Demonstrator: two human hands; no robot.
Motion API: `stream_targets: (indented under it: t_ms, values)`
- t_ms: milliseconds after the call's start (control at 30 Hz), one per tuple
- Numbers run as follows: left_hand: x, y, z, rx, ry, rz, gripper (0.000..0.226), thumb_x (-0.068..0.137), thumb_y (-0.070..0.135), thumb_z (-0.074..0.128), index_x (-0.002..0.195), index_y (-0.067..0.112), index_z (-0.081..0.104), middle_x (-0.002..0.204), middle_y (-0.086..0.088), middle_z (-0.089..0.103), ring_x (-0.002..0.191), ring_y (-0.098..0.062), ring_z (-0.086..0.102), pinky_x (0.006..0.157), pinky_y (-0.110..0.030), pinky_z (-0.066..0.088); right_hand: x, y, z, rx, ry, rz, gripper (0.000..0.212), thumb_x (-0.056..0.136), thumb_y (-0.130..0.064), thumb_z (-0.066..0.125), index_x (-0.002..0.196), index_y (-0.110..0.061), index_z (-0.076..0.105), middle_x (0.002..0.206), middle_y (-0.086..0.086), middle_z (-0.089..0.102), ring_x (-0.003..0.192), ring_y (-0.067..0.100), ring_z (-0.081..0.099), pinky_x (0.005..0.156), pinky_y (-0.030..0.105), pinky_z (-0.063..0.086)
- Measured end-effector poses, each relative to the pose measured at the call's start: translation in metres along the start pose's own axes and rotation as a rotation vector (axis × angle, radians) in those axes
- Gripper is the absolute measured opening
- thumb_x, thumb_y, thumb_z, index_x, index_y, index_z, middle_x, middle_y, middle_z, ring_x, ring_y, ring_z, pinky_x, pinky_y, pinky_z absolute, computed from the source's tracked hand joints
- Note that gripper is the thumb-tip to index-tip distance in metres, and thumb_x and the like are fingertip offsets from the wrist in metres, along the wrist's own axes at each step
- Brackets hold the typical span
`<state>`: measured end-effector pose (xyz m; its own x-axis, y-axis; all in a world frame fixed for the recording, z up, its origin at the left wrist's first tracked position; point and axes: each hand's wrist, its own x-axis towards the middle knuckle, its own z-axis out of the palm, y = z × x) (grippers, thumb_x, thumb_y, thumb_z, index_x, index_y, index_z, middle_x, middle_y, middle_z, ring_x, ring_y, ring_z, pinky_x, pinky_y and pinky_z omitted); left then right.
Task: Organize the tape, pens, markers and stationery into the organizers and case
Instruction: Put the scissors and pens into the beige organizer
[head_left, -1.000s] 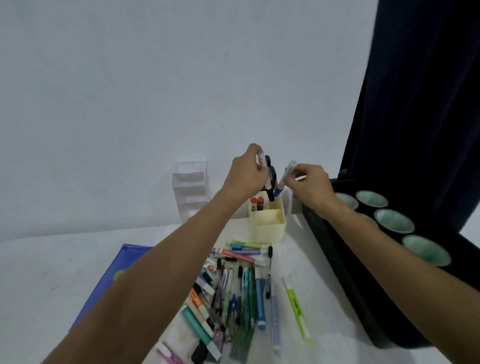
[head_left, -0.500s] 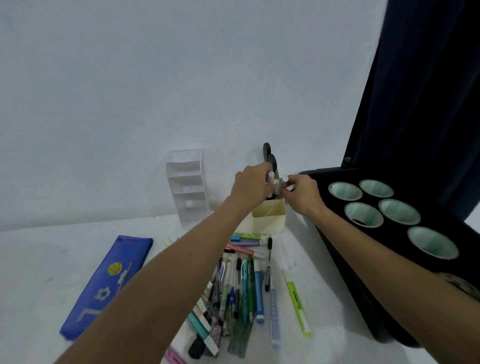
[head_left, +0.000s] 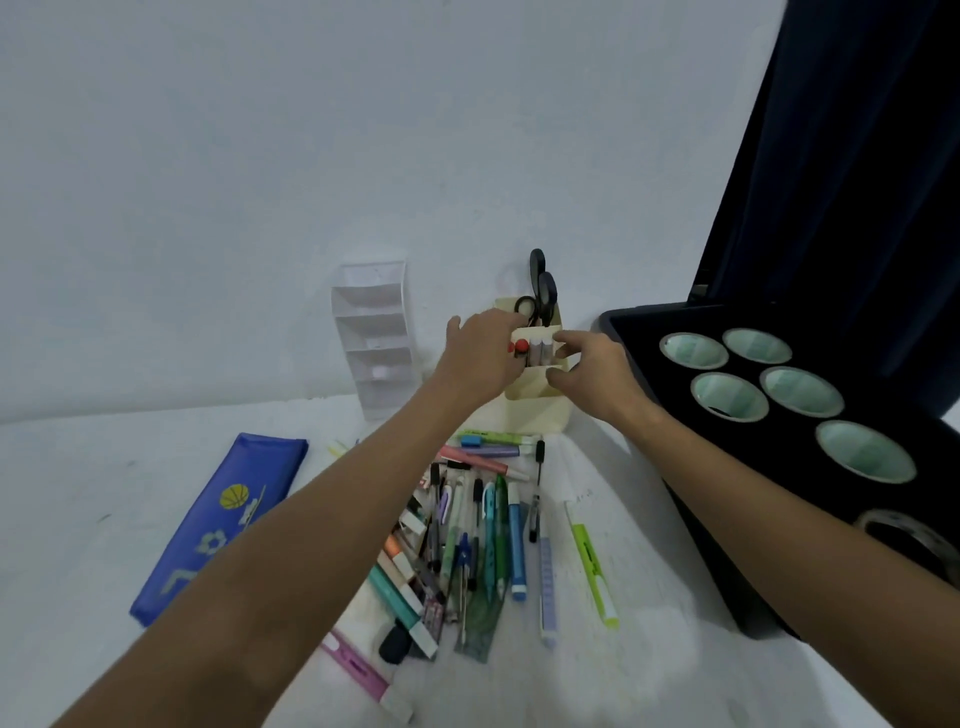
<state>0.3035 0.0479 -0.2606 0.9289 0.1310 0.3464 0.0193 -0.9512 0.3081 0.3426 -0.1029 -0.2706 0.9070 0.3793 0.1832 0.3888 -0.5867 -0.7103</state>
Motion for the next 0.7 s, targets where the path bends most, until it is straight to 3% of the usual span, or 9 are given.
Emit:
stream_targets:
  t_ms: [167,267,333,467,567,700]
  values:
    - [-0.043,-0.03,-0.031,-0.091,-0.019,-0.025,0.046,0.082,0.016,0.068,0.127,0.016,0.059,0.131,-0.005,0.056,0.121,-0.021,0.052,0.102,-0.027,0.035,-0.024,-0.014,0.009,-0.021,-0.043,-0.132,0.039,0.084,-0.015,0.067,0.122,-0.012,0.063,0.102,-0.002,0.061,0.084,0.013,0.055,0.081,0.026,0.051]
    - [-0.077,-0.055,-0.048,-0.078,-0.075,-0.095,0.043,0.083,0.015,0.067,0.125,0.017,0.06,0.131,-0.005,0.056,0.12,-0.02,0.051,0.097,-0.021,0.033,-0.041,-0.024,0.02,-0.07,-0.186,-0.22,0.029,0.085,-0.019,0.067,0.114,-0.015,0.067,0.097,-0.006,0.065,0.071,0.003,0.054,0.064,0.006,0.04]
    - [-0.099,-0.071,-0.055,-0.065,-0.148,-0.149,0.041,0.084,0.014,0.067,0.125,0.016,0.06,0.131,-0.005,0.056,0.117,-0.02,0.052,0.092,-0.017,0.032,-0.05,-0.029,0.029,-0.093,-0.301,-0.258,0.026,0.085,-0.019,0.069,0.11,-0.014,0.069,0.095,-0.005,0.066,0.068,-0.003,0.052,0.06,0.004,0.037]
    - [-0.127,-0.094,-0.057,0.005,-0.3,-0.239,0.039,0.086,0.018,0.066,0.125,0.019,0.06,0.129,-0.005,0.057,0.108,-0.02,0.058,0.088,-0.024,0.041,-0.062,-0.035,0.046,-0.163,-0.443,-0.307,0.023,0.084,-0.017,0.069,0.106,-0.01,0.073,0.101,0.003,0.071,0.071,0.001,0.055,0.062,0.003,0.038]
    - [-0.136,-0.1,-0.051,0.051,-0.35,-0.241,0.037,0.088,0.018,0.062,0.125,0.017,0.061,0.126,-0.005,0.061,0.105,-0.021,0.06,0.086,-0.025,0.043,-0.064,-0.036,0.06,-0.198,-0.494,-0.301,0.022,0.085,-0.018,0.068,0.105,-0.01,0.073,0.102,0.005,0.072,0.083,0.009,0.059,0.075,0.017,0.042]
    - [-0.136,-0.097,-0.034,0.059,-0.409,-0.188,0.029,0.09,0.016,0.059,0.118,0.017,0.066,0.11,-0.006,0.067,0.102,-0.022,0.06,0.084,-0.025,0.042,-0.058,-0.037,0.081,-0.23,-0.51,-0.226,0.019,0.086,-0.023,0.068,0.096,-0.009,0.075,0.095,0.007,0.073,0.076,0.013,0.061,0.066,0.018,0.044]
